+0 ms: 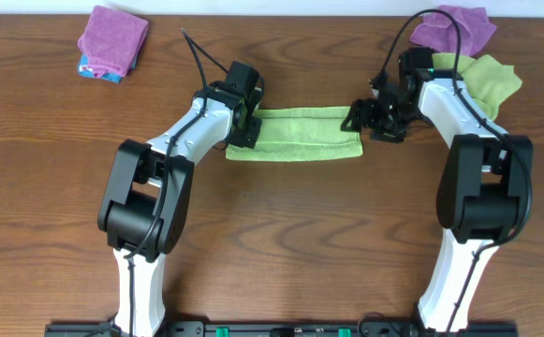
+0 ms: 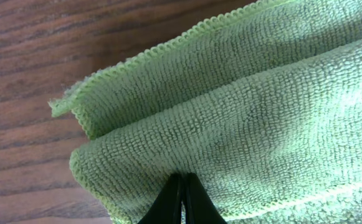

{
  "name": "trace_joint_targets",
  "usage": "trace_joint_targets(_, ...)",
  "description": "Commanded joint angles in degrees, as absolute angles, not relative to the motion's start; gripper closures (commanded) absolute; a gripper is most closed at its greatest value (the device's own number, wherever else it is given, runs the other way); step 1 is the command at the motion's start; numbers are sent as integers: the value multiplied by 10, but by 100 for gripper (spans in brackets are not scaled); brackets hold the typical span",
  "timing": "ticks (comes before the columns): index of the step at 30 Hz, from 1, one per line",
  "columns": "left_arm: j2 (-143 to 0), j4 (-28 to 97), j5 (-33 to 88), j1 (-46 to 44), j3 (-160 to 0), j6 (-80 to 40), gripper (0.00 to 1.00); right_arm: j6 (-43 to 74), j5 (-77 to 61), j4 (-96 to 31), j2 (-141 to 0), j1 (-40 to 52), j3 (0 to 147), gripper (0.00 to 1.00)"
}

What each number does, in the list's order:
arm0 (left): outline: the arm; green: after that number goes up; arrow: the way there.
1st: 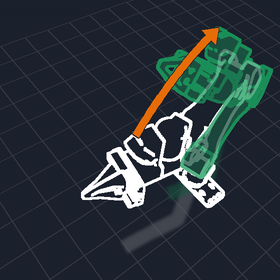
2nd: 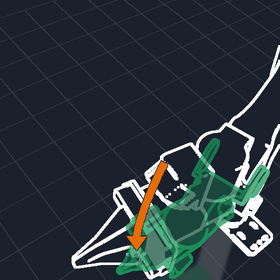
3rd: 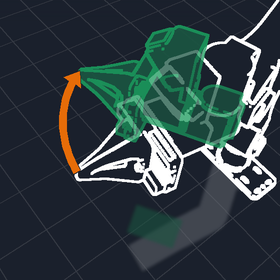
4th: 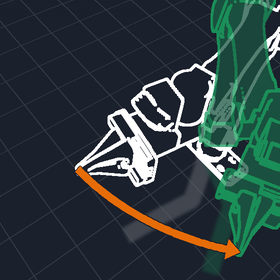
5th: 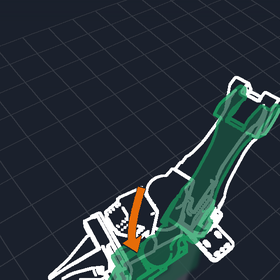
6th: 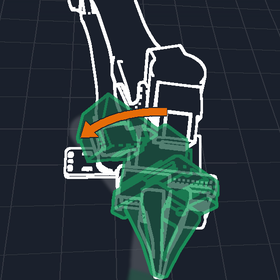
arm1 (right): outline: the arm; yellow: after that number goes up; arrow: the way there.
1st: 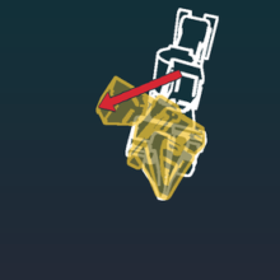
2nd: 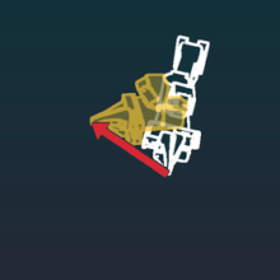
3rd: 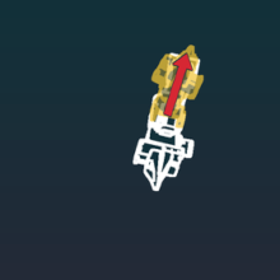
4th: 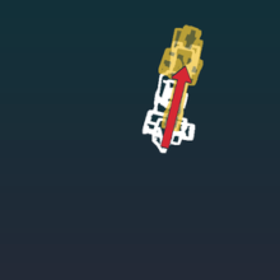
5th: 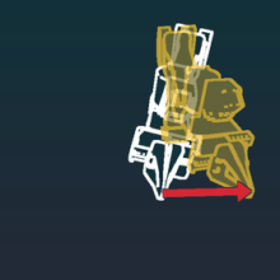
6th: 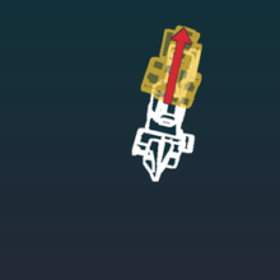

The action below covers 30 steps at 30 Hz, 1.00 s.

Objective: Fold the cloth
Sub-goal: 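Release the folded edge with both grippers and lift them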

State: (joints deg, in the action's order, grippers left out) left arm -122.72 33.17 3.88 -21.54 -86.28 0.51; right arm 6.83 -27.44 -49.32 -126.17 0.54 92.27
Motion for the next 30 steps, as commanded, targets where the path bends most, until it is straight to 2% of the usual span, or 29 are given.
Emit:
trace_joint_targets(1, -1244, 345, 42, -214, -867, 15, 94, 50, -309, -488, -1287, 1, 929, 20)
trace_joint_targets(5, -1244, 348, 44, -214, -867, 15, 94, 51, -338, -487, -1318, 1, 929, 25)
trace_joint_targets(8, -1244, 354, 45, -214, -867, 15, 94, 51, -347, -484, -1341, 4, 929, 35)
trace_joint_targets(11, -1244, 359, 45, -214, -867, 15, 94, 57, -350, -472, -1345, 7, 929, 53)
trace_joint_targets(14, -1244, 365, 45, -214, -867, 15, 94, 71, -350, -465, -1345, 8, 930, 80)
trace_joint_targets(17, -1244, 374, 50, -215, -867, 13, 94, 72, -350, -469, -1345, 8, 933, 98)
trace_joint_targets(23, -1244, 387, 85, -215, -867, -18, 94, 72, -340, -505, -1330, 8, 958, 99)
trace_joint_targets(30, -1237, 382, 150, -216, -877, -33, 94, 72, -214, -575, -1281, 12, 997, 99)
